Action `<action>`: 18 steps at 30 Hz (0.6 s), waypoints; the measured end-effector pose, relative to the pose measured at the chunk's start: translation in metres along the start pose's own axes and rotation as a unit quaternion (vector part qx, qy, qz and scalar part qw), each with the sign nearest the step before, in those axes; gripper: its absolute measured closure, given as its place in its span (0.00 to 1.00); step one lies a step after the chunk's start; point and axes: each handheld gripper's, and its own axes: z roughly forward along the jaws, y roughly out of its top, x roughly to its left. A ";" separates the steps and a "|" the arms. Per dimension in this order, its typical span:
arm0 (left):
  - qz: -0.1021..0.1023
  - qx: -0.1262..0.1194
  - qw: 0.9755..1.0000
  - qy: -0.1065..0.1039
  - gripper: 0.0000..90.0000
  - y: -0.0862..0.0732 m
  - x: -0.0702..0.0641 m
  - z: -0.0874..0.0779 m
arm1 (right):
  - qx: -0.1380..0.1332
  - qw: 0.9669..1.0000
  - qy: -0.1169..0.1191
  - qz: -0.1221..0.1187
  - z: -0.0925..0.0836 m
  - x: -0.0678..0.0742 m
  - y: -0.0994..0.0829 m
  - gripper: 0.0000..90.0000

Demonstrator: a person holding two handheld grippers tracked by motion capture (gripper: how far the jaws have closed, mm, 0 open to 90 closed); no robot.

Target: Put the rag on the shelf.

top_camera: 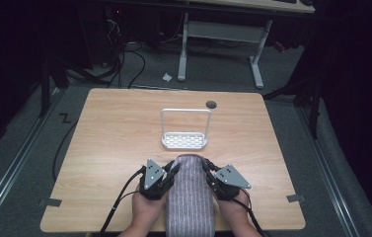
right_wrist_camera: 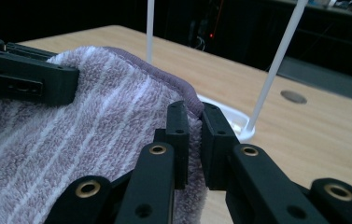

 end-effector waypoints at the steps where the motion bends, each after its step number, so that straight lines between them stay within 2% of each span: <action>1: -0.001 -0.008 1.000 -0.001 0.87 0.004 0.000 0.000 | -0.009 1.000 -0.002 -0.003 0.000 -0.001 0.007 0.93; 3: -0.004 -0.017 1.000 0.000 0.87 0.011 0.001 -0.001 | -0.012 1.000 -0.002 -0.002 0.000 -0.002 0.009 0.93; 10: -0.001 -0.055 0.998 0.005 0.87 0.030 -0.002 -0.009 | -0.051 0.999 -0.012 0.002 -0.007 -0.009 0.033 0.93; 12: 0.005 -0.064 0.998 0.011 0.87 0.034 -0.004 -0.013 | -0.061 0.998 -0.012 -0.001 -0.011 -0.009 0.038 0.93; 18: 0.031 -0.101 0.994 0.009 0.87 0.054 -0.012 -0.024 | -0.094 0.995 -0.013 -0.005 -0.025 -0.009 0.057 0.93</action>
